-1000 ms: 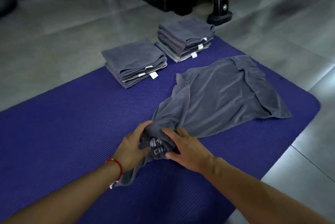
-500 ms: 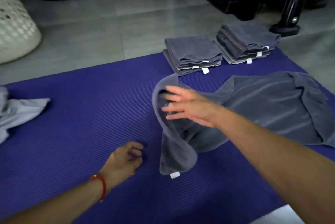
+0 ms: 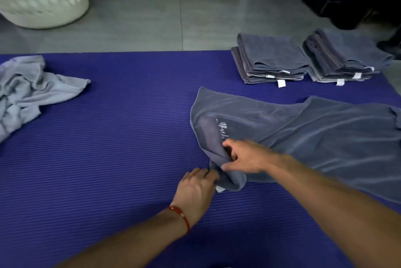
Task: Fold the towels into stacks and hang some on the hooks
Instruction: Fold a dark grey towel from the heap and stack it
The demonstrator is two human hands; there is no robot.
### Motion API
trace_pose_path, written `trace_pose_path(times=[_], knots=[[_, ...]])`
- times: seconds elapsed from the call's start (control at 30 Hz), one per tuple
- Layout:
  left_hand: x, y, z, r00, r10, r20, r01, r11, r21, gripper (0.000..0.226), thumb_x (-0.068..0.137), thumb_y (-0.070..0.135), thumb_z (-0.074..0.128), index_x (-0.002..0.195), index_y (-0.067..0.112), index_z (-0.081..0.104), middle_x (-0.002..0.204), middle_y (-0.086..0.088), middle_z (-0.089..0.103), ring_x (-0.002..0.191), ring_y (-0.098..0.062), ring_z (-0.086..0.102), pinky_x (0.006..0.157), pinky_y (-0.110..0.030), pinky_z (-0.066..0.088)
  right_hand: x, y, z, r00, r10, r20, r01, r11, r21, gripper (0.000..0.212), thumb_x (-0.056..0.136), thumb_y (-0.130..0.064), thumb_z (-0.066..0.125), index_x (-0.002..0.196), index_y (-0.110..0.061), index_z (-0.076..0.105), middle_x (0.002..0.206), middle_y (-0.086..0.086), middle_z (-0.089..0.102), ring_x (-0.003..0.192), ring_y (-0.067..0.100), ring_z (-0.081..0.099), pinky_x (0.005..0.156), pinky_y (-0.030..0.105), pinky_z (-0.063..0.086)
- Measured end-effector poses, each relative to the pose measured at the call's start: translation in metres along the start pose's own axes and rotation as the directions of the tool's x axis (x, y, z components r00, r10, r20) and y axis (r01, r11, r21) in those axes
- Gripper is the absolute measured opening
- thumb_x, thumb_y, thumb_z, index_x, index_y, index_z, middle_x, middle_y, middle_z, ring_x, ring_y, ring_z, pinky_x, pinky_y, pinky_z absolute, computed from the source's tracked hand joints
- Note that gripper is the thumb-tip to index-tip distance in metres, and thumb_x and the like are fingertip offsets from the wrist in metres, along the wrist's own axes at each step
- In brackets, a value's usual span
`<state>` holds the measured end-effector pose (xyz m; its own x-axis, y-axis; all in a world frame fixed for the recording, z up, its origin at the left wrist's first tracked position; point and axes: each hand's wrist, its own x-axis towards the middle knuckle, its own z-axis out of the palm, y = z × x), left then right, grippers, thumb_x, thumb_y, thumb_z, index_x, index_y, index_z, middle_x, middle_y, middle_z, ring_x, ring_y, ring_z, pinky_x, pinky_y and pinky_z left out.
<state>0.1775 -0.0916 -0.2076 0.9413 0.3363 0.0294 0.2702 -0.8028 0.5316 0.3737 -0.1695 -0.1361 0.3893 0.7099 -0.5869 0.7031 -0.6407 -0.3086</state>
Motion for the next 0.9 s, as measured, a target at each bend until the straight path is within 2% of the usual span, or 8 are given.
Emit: trace_pose_path(times=[0.07, 0.13, 0.27, 0.4, 0.5, 0.67, 0.77, 0.9], knots=[[-0.001, -0.006, -0.011, 0.970, -0.242, -0.025, 0.232, 0.949, -0.214, 0.010, 0.089, 0.014, 0.065, 0.090, 0.022, 0.060, 0.074, 0.006, 0.065, 0.069, -0.014, 0.063, 0.062, -0.030, 0.050, 0.000, -0.008, 0.009, 0.997, -0.072, -0.024, 0.069, 0.994, -0.083, 0.078, 0.082, -0.046, 0.075, 0.146, -0.027, 0.037, 0.104, -0.005, 0.067, 0.103, 0.020, 0.064, 0.078, 0.029, 0.042], [-0.013, -0.006, -0.022, 0.866, -0.496, 0.059, 0.454, 0.732, -0.508, 0.008, 0.097, 0.015, 0.058, 0.094, 0.022, 0.060, 0.073, 0.005, 0.071, 0.065, -0.007, 0.064, 0.061, -0.024, 0.050, -0.001, -0.018, 0.006, 0.995, -0.080, -0.067, 0.093, 0.968, 0.232, 0.075, 0.085, -0.035, 0.078, 0.148, -0.027, 0.037, 0.088, -0.011, 0.069, 0.081, 0.011, 0.066, 0.071, 0.029, 0.047], [-0.048, -0.006, -0.025, 0.719, -0.641, 0.269, 0.615, 0.406, -0.676, 0.005, 0.102, 0.019, 0.053, 0.100, 0.019, 0.057, 0.079, -0.002, 0.075, 0.065, -0.012, 0.066, 0.062, -0.037, 0.054, 0.010, -0.045, -0.009, 0.951, -0.303, 0.053, 0.137, 0.571, 0.809, 0.050, 0.102, -0.014, 0.060, 0.147, -0.028, 0.042, 0.123, -0.004, 0.072, 0.086, 0.025, 0.075, 0.069, 0.034, 0.056], [-0.049, -0.007, -0.032, 0.575, -0.781, 0.241, 0.680, 0.293, -0.672, 0.026, 0.086, 0.036, 0.074, 0.102, 0.027, 0.056, 0.082, 0.002, 0.070, 0.064, -0.015, 0.068, 0.056, -0.036, 0.054, 0.064, -0.044, -0.021, 0.959, -0.140, -0.246, 0.214, 0.928, 0.304, 0.028, 0.102, -0.018, 0.053, 0.127, -0.023, 0.064, 0.115, -0.001, 0.073, 0.091, 0.015, 0.072, 0.083, 0.038, 0.057], [-0.034, -0.013, -0.049, 0.470, -0.861, 0.195, 0.670, 0.204, -0.714, 0.044, 0.080, 0.049, 0.077, 0.105, 0.028, 0.049, 0.091, 0.001, 0.070, 0.071, -0.020, 0.071, 0.049, -0.030, 0.054, 0.105, -0.039, -0.036, 0.880, -0.100, -0.464, 0.152, 0.985, 0.076, 0.039, 0.098, -0.019, 0.060, 0.137, -0.019, 0.056, 0.137, 0.003, 0.060, 0.120, 0.023, 0.061, 0.098, 0.036, 0.048], [-0.023, -0.058, -0.053, 0.525, -0.850, 0.039, 0.742, 0.434, -0.511, 0.050, 0.087, 0.038, 0.071, 0.126, 0.028, 0.042, 0.092, 0.002, 0.069, 0.078, -0.014, 0.067, 0.067, -0.034, 0.059, 0.171, -0.040, -0.053, 0.859, -0.071, -0.506, 0.060, 0.997, -0.038, 0.066, 0.100, -0.010, 0.057, 0.158, -0.023, 0.028, 0.160, 0.008, 0.032, 0.137, 0.034, 0.046, 0.108, 0.049, 0.044], [-0.022, -0.065, -0.055, 0.643, -0.766, -0.016, 0.727, 0.616, -0.303, 0.006, 0.093, 0.028, 0.067, 0.091, 0.025, 0.062, 0.097, 0.011, 0.056, 0.074, -0.004, 0.057, 0.059, -0.016, 0.048, 0.191, -0.040, -0.064, 0.856, -0.078, -0.511, 0.031, 0.995, -0.100, 0.035, 0.101, -0.013, 0.056, 0.135, -0.022, 0.057, 0.137, 0.011, 0.056, 0.124, 0.037, 0.057, 0.099, 0.049, 0.049], [-0.044, -0.067, -0.066, 0.633, -0.771, 0.067, 0.705, 0.540, -0.460, 0.016, 0.099, 0.018, 0.059, 0.083, 0.021, 0.059, 0.084, 0.001, 0.066, 0.071, -0.019, 0.066, 0.057, -0.036, 0.059, 0.198, -0.061, -0.087, 0.787, -0.149, -0.598, 0.110, 0.989, -0.102, 0.014, 0.099, -0.023, 0.058, 0.106, -0.018, 0.069, 0.115, 0.013, 0.070, 0.107, 0.040, 0.063, 0.088, 0.048, 0.052]])
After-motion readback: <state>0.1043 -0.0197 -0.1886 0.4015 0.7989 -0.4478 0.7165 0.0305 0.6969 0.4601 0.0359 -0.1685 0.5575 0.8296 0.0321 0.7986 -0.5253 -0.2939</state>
